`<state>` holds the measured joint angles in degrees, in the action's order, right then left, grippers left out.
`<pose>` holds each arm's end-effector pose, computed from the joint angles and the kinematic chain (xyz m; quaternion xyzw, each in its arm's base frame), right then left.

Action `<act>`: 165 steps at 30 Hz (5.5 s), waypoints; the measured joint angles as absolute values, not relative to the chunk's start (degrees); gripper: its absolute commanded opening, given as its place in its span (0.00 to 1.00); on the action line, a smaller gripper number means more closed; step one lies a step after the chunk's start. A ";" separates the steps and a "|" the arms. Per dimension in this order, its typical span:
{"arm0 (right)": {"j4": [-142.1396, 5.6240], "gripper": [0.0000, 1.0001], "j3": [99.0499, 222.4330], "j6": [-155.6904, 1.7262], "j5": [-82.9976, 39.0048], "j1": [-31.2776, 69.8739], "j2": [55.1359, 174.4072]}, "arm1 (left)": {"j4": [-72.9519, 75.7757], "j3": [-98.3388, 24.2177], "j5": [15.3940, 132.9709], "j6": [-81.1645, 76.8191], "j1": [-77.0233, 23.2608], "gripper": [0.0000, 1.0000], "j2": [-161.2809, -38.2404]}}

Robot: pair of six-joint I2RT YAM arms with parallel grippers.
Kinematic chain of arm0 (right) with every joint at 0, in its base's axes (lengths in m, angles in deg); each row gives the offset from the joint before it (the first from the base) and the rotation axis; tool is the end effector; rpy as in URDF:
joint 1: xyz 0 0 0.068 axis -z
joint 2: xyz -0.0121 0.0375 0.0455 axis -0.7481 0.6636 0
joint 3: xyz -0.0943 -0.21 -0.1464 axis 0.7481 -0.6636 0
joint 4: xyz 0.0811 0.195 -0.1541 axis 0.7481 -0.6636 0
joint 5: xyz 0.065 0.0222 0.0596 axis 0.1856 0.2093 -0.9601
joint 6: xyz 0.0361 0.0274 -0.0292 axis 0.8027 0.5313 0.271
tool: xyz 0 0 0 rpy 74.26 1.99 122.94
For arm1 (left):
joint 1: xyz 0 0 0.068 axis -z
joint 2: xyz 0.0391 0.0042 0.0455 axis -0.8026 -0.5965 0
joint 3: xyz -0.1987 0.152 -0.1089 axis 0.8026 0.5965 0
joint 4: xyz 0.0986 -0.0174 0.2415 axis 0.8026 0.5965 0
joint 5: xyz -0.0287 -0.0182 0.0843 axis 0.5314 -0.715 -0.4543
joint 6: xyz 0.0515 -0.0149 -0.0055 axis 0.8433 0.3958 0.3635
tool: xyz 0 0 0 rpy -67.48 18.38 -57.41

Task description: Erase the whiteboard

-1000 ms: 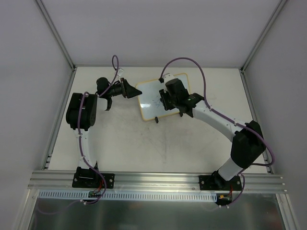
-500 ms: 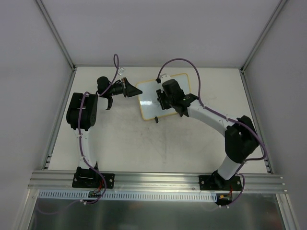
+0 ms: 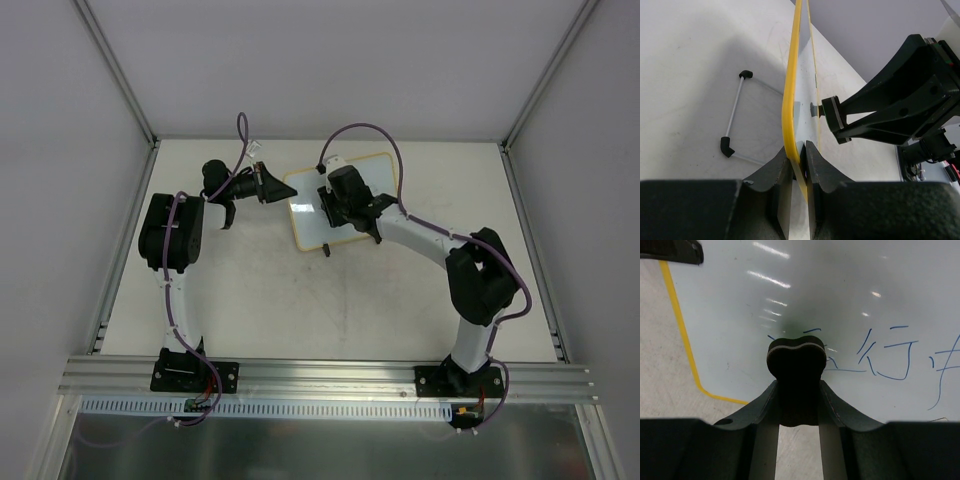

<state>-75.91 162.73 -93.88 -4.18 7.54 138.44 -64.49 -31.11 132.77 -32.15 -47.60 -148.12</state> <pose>0.3229 0.2712 0.2473 -0.3441 0.8164 0.0455 0.4615 0.4297 -0.0764 0.1745 0.2390 0.6382 -0.5802 0.4461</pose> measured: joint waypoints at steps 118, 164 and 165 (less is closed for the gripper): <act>-77.14 0.00 164.83 -90.47 0.56 5.22 144.76 | -65.98 -29.95 131.66 -32.11 -47.45 0.00 -147.55; -81.40 0.00 168.00 -85.91 -3.24 15.13 143.88 | -65.96 -29.80 131.72 -32.13 -47.38 0.00 -147.46; -81.55 0.00 168.72 -85.91 -3.24 14.27 144.28 | -65.96 -29.75 131.70 -32.13 -47.38 0.00 -147.42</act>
<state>-81.55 168.72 -85.91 -3.24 14.27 144.28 -65.96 -29.75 131.70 -32.13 -47.38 -147.42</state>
